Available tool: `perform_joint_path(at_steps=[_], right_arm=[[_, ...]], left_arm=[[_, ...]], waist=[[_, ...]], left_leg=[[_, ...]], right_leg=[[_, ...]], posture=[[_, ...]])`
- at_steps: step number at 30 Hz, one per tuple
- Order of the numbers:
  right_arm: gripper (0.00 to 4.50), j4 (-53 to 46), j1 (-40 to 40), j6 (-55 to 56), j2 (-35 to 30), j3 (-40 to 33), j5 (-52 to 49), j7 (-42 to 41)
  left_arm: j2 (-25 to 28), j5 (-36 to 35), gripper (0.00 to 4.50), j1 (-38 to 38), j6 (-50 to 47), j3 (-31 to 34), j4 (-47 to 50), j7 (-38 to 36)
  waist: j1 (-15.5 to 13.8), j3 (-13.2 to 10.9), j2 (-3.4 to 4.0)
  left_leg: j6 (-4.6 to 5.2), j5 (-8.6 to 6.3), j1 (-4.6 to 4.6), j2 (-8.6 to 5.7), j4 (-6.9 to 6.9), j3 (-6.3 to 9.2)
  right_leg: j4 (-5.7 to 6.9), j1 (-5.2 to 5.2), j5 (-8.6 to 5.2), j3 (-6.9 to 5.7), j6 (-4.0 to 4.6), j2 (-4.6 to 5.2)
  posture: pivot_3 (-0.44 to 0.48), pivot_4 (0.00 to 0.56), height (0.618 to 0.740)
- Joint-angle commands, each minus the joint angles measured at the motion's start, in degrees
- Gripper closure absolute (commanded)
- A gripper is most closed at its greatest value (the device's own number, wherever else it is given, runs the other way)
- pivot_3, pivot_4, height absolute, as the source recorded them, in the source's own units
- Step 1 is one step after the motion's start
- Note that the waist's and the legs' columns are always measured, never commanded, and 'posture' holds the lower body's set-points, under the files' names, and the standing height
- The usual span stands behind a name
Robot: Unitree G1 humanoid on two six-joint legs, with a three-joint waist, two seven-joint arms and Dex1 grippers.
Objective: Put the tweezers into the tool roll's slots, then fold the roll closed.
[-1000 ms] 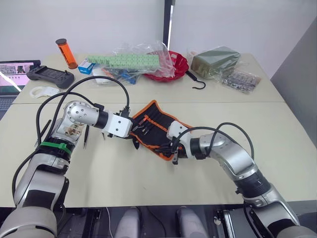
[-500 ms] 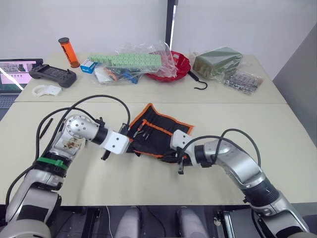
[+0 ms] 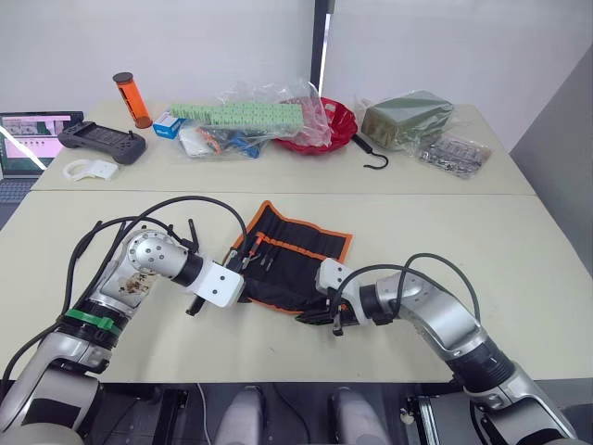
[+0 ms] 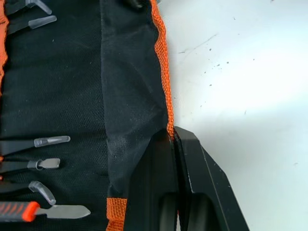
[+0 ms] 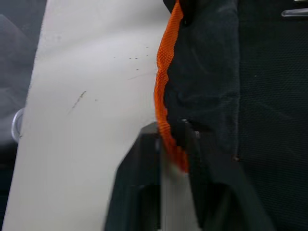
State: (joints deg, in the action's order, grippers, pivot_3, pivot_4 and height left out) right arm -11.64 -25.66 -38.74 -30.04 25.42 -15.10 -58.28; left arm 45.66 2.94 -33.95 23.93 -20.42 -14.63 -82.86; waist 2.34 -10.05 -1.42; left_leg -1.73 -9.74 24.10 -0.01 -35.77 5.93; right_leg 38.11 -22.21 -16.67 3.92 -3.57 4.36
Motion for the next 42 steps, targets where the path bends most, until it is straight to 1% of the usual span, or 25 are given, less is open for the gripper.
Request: perform_joint_path(at_steps=[1,4,6,7,8,10,11,15,19,23,24,27,32,35,36,38,39,40,41,42], right_arm=[[2.22,-1.72,-0.09,-3.52,-1.24,-4.16,-4.41,-1.64],[1.19,-6.36,-0.16,-7.55,-2.58,-10.52,-12.69,-4.33],[0.51,-8.22,-1.35,-11.97,-1.32,-16.17,-19.38,-3.04],[0.19,-8.48,-1.86,-13.31,-0.56,-17.69,-20.99,-1.87],[0.06,-8.2,-2.32,-13.86,0.49,-18.64,-21.6,-0.21],[0.06,-6.85,-2.86,-15.62,2.33,-19.05,-21.98,2.77],[0.25,-5.93,-2.86,-15.04,2.77,-17.78,-20.45,3.94],[1.64,-1.24,-2.72,-10.27,4.75,-11.29,-13.08,7.84],[2.99,1.63,-1.69,-7.08,7.33,-8.54,-10.16,9.49],[4.37,4.53,0.83,-4.18,8.47,-6.24,-7.82,9.34],[4.47,4.99,1.42,-3.76,8.48,-5.7,-7.45,8.92],[4.47,6.9,1.97,-2.3,8.22,-4.23,-5.59,8.65],[4.5,9.48,2.33,0.21,7.39,-2.46,-2.76,7.64],[4.5,9.82,2.32,1.25,7.08,-1.79,-1.77,6.96],[4.5,10.02,2.24,1.72,6.9,-1.47,-1.28,6.75],[4.5,10.4,2.16,2.47,6.58,-0.81,-0.39,6.34],[4.5,10.5,2.11,2.66,6.53,-0.57,-0.05,6.22],[4.5,10.57,2.11,3.0,6.36,-0.25,0.45,6.05],[4.5,10.62,2.1,3.33,6.25,-0.02,0.9,5.9],[4.5,10.69,2.08,3.61,6.22,0.11,1.24,5.81]], left_arm=[[0.34,1.88,4.5,-0.25,0.23,-1.46,-1.99,-0.7],[0.6,1.61,4.5,-0.22,0.34,-1.48,-2.01,-0.73],[0.67,0.73,4.5,0.11,-0.01,-1.4,-1.64,-1.22],[0.72,0.51,4.5,0.22,-0.17,-1.36,-1.49,-1.36],[0.76,0.47,4.5,0.26,-0.21,-1.35,-1.43,-1.44],[0.86,0.57,4.5,0.3,-0.25,-1.35,-1.35,-1.53],[0.88,0.59,4.5,0.3,-0.29,-1.35,-1.32,-1.6],[0.92,0.32,4.5,0.29,-0.53,-1.17,-1.09,-1.58],[0.87,-0.98,4.5,0.47,-2.61,-0.55,-0.32,-1.78],[1.02,-1.94,4.5,1.03,-4.17,-0.17,0.75,-1.85],[1.01,-2.3,4.5,1.21,-4.74,0.23,1.13,-1.59],[1.14,-4.9,4.5,1.58,-8.08,1.9,2.57,-1.86],[4.63,-11.09,2.9,4.92,-15.05,5.87,6.4,-4.16],[5.93,-16.82,1.95,6.78,-22.36,9.79,8.88,-4.36],[5.8,-19.85,1.61,7.16,-26.42,11.78,10.0,-3.69],[4.03,-26.9,0.9,7.19,-36.45,16.47,12.19,0.39],[3.31,-29.47,0.57,7.2,-40.38,18.13,13.23,2.05],[1.37,-31.4,0.24,7.35,-43.65,19.53,14.67,5.5],[-0.07,-32.72,0.02,8.07,-45.83,20.25,16.21,7.57],[-1.3,-33.49,0.02,8.83,-47.45,20.74,17.41,9.22]], waist=[[-0.05,0.0,0.0],[-0.12,-0.01,0.01],[-0.06,-0.01,0.01],[-0.03,0.0,0.01],[0.0,0.0,0.01],[0.08,0.0,0.02],[0.09,0.01,0.03],[0.14,0.0,0.03],[0.16,0.0,0.04],[0.13,0.0,0.04],[0.14,0.0,0.04],[0.21,0.0,0.04],[0.33,0.01,0.03],[0.34,0.01,0.03],[0.25,0.01,0.03],[0.05,0.01,0.03],[0.01,0.01,0.02],[0.01,0.01,0.02],[0.05,0.02,0.02],[0.08,0.03,0.01]], left_leg=[[0.0,0.0,0.0,0.0,-0.01,0.0],[0.0,0.0,0.03,0.0,-0.09,0.0],[0.0,0.0,0.02,0.0,-0.08,0.01],[0.0,0.0,0.01,0.02,-0.08,0.01],[0.01,0.0,0.0,0.02,-0.07,0.01],[0.0,0.0,-0.03,0.03,-0.05,0.01],[0.0,0.0,-0.03,0.03,-0.04,0.01],[0.0,0.0,-0.01,0.0,-0.05,0.01],[0.0,0.0,0.0,0.0,-0.04,0.01],[0.0,0.0,0.01,0.0,-0.05,0.02],[0.0,0.0,0.02,-0.01,-0.04,0.01],[0.01,0.0,0.0,0.0,-0.04,0.01],[0.0,0.0,-0.01,0.05,-0.02,0.03],[0.01,0.0,-0.06,0.06,-0.02,0.02],[0.0,0.0,-0.06,0.08,-0.03,0.02],[0.0,0.0,-0.05,0.07,-0.06,0.02],[0.0,0.0,-0.05,0.07,-0.08,0.03],[0.0,0.0,-0.06,0.06,-0.09,0.03],[0.0,0.0,-0.08,0.06,-0.09,0.03],[0.0,0.0,-0.12,0.06,-0.09,0.02]], right_leg=[[0.0,0.01,0.0,0.0,0.0,0.0],[0.01,0.02,0.0,0.0,0.0,0.0],[0.03,0.02,0.0,0.0,0.0,0.0],[0.04,0.02,0.0,0.0,0.0,-0.01],[0.05,0.02,0.0,0.0,0.0,-0.02],[0.08,0.03,0.0,0.0,0.0,-0.03],[0.08,0.03,0.0,0.0,0.0,-0.02],[0.09,0.0,0.0,0.0,0.0,-0.01],[0.11,-0.03,0.0,0.0,0.0,-0.01],[0.11,-0.02,0.0,0.0,0.0,-0.01],[0.11,-0.03,0.0,0.01,0.0,-0.01],[0.11,-0.02,0.0,0.01,0.0,-0.01],[0.11,-0.03,0.0,0.0,0.0,-0.05],[0.12,-0.01,0.0,0.0,0.0,-0.06],[0.11,-0.01,-0.01,0.0,0.0,-0.07],[0.11,0.03,-0.01,0.0,-0.01,-0.05],[0.11,0.05,-0.01,-0.01,-0.01,-0.05],[0.1,0.06,-0.01,-0.01,-0.01,-0.04],[0.1,0.07,-0.02,-0.01,-0.02,-0.04],[0.12,0.1,-0.02,-0.01,-0.02,-0.03]], posture=[[0.0,0.15,0.74],[0.0,0.15,0.74],[0.0,0.15,0.74],[0.0,0.15,0.74],[0.0,0.15,0.74],[0.0,0.15,0.74],[0.0,0.15,0.74],[0.0,0.15,0.74],[0.0,0.15,0.74],[0.0,0.15,0.74],[0.0,0.15,0.74],[0.0,0.15,0.74],[0.0,0.15,0.74],[0.0,0.15,0.74],[0.0,0.15,0.74],[0.0,0.15,0.74],[0.0,0.15,0.74],[0.0,0.15,0.74],[0.0,0.15,0.74],[0.0,0.15,0.74]])
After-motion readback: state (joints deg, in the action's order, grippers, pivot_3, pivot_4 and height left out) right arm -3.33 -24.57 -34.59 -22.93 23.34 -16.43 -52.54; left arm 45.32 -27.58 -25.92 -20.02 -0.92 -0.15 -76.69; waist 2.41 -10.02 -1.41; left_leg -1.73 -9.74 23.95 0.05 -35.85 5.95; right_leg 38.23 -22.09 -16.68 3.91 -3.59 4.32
